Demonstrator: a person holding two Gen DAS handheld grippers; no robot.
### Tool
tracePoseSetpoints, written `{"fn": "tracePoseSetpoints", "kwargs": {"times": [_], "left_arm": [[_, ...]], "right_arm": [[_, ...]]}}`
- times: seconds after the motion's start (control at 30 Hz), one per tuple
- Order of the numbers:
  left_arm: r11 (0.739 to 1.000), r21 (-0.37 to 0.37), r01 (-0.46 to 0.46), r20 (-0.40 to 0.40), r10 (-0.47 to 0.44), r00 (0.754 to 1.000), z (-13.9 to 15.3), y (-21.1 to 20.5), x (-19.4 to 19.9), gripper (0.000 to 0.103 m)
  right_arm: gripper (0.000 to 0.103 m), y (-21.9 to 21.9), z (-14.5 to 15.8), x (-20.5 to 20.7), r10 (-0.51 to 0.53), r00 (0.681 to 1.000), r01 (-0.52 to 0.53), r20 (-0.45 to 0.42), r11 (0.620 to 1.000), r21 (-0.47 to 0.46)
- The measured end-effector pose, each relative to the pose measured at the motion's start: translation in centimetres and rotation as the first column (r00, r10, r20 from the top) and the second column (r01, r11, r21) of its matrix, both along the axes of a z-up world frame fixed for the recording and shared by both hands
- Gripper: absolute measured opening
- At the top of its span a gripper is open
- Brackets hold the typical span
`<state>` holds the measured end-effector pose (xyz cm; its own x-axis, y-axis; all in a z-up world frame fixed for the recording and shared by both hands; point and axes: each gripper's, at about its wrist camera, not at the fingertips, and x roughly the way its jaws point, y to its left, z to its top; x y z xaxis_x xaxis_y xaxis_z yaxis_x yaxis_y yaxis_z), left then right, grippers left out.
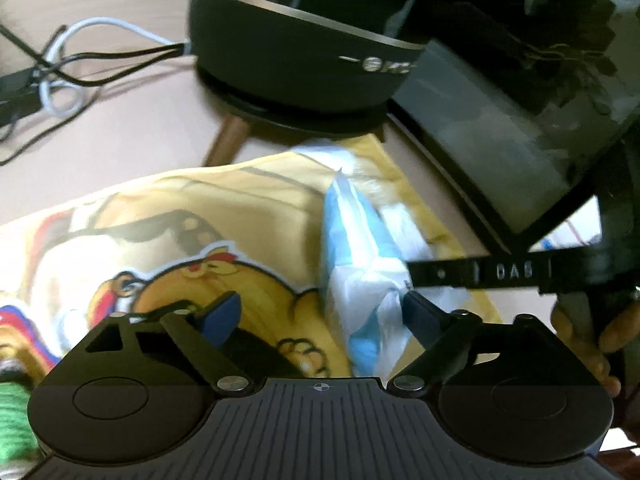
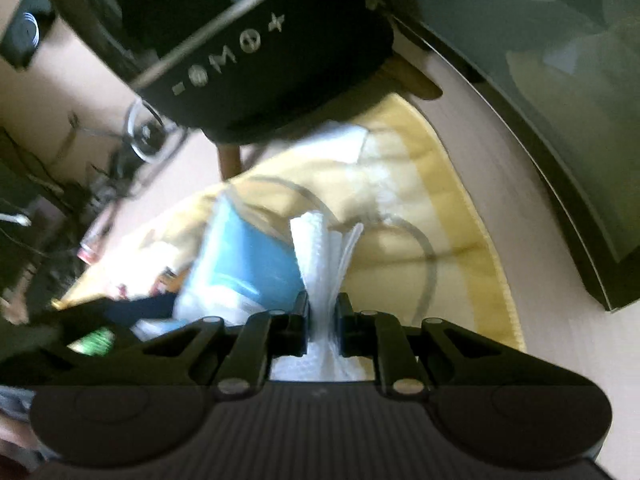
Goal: Organize soft objects
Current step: 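Hold the wipes pack with the left tool while the right tool wipes it with the tissue, then lower the wipes pack onto the towel and open the left tool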
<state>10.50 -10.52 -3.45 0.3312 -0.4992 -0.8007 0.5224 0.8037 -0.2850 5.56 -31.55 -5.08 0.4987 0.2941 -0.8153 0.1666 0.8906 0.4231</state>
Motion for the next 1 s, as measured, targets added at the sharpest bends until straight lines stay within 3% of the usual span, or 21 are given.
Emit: {"fn": "tracePoseSetpoints", "kwargs": {"times": [0.1,0.2,0.33,0.47,0.57,0.67,0.73,0.83,0.9,0.97,1.0], "left_arm": [[0.997,0.062,-0.05,0.006,0.05,0.999,0.5,0.8,0.0,0.096],[0.997,0.069,-0.021,0.017,0.02,1.0,1.4,1.1,-0.5,0.096],[0.991,0.067,0.119,0.065,-0.123,0.99,2.4,-0.1,-2.1,0.097],[0.956,0.162,0.244,0.121,-0.264,0.957,1.8,-3.0,-3.6,0.1],[0.926,0.253,0.28,0.147,-0.323,0.935,0.5,-5.1,-3.6,0.1],[0.912,0.288,0.291,0.154,-0.344,0.926,-0.5,-5.8,-3.0,0.1],[0.903,0.284,0.322,0.155,-0.375,0.914,-1.0,-6.0,-2.6,0.098],[0.897,0.257,0.359,0.151,-0.404,0.902,-1.4,-6.3,-2.2,0.08],[0.898,0.216,0.384,0.151,-0.419,0.895,-1.3,-6.4,-2.1,0.076],[0.891,0.173,0.42,0.157,-0.446,0.881,-1.1,-6.5,-2.3,0.077],[0.886,0.162,0.434,0.154,-0.457,0.876,-1.0,-6.5,-2.5,0.083]], "right_arm": [[0.016,0.5,0.1,0.1,0.017,1.0,-0.017,0.004,1.0,-0.007],[0.015,0.7,0.7,0.2,0.025,0.999,-0.024,0.027,0.999,-0.022],[0.015,0.9,2.2,0.1,0.036,0.994,-0.045,0.105,0.995,0.086],[0.016,2.1,2.2,0.9,0.087,0.989,-0.111,0.115,0.97,0.217],[0.016,3.0,1.3,1.0,0.097,0.992,-0.109,0.077,0.979,0.174],[0.016,2.2,0.7,0.5,0.066,0.997,-0.069,0.032,0.992,0.108],[0.016,1.2,0.0,0.1,0.032,0.999,-0.032,-0.002,0.994,0.102],[0.016,0.1,-1.0,-0.1,-0.008,1.0,0.011,-0.024,0.992,0.123],[0.016,-0.3,-0.9,-0.3,-0.028,0.999,0.029,-0.016,0.992,0.121],[0.016,-0.5,-0.3,-0.4,-0.048,0.999,0.048,0.006,0.995,0.089],[0.016,-0.7,0.1,-0.5,-0.054,0.998,0.053,0.021,0.997,0.064]]}}
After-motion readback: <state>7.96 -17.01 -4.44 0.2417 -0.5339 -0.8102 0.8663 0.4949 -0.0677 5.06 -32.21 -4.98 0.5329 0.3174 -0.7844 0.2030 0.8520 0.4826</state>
